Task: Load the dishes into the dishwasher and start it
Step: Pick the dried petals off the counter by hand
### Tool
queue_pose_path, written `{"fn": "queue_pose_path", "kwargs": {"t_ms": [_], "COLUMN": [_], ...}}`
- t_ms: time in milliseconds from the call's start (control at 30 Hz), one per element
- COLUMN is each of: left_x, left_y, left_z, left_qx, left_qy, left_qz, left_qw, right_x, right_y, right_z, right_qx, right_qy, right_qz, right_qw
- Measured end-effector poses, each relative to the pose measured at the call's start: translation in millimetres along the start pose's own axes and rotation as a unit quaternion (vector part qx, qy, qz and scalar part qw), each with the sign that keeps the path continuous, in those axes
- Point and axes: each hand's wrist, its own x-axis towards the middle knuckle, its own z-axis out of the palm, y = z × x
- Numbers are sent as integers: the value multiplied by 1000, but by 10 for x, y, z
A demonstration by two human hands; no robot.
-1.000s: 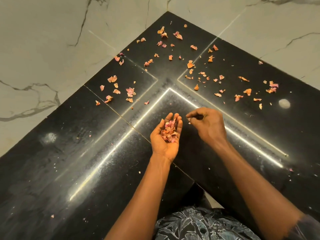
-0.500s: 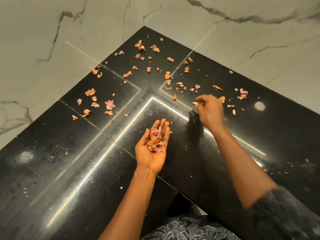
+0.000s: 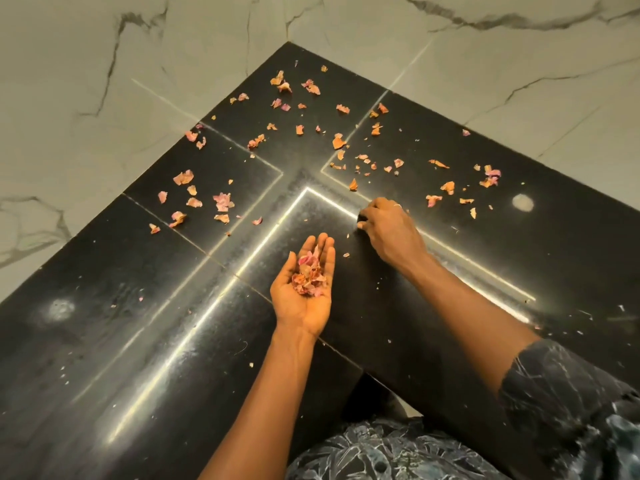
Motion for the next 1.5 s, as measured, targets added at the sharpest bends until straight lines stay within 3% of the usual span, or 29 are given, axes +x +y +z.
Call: {"fn": "queue_pose_path", "kwargs": {"t_ms": [200,333,400,467,567,600,700,767,867,1067,1167,1233,1333,1500], "left_x": [-29,-60,-74,-86,-73,-59,28,89,171,188,184,175,142,157], "left_y": [112,119,110,92,55,34,-83,-172,-329,-563,-662,-717,-765,-705], "left_z": [-63,-98,-92,-77,-66,-61,-40,-18,27,208,275,296,294,253], "left_qx": [-8,-7,-5,-2,3,8,27,68,97,76,78,78,82,87], "left_qy": [3,3,2,2,7,10,21,33,32,10,10,10,9,17], "left_qz": [15,19,16,17,12,10,-7,-22,-54,-82,-87,-92,-97,-77], "left_qw": [1000,1000,1000,1000,1000,1000,999,997,993,994,993,993,992,993], "right_x": [-443,-605,-551,-452,-319,-320,-480,-654,-769,-584,-262,-116,-7,-88], "right_y": [-343,-405,-301,-139,9,-29,-423,-655,-707,-188,426,759,927,681], "right_z": [184,221,192,114,-118,-199,-428,-435,-415,-678,-638,-527,-360,-192], "right_qx": [6,-22,-6,65,192,233,289,259,158,223,156,92,38,-12], "right_qy": [-39,-36,-33,-3,67,71,53,23,-7,86,121,89,28,29], "right_qz": [-99,-121,-86,13,181,202,108,8,-40,70,171,204,177,88], "right_qw": [994,992,996,998,962,949,950,966,987,969,965,971,983,996]}}
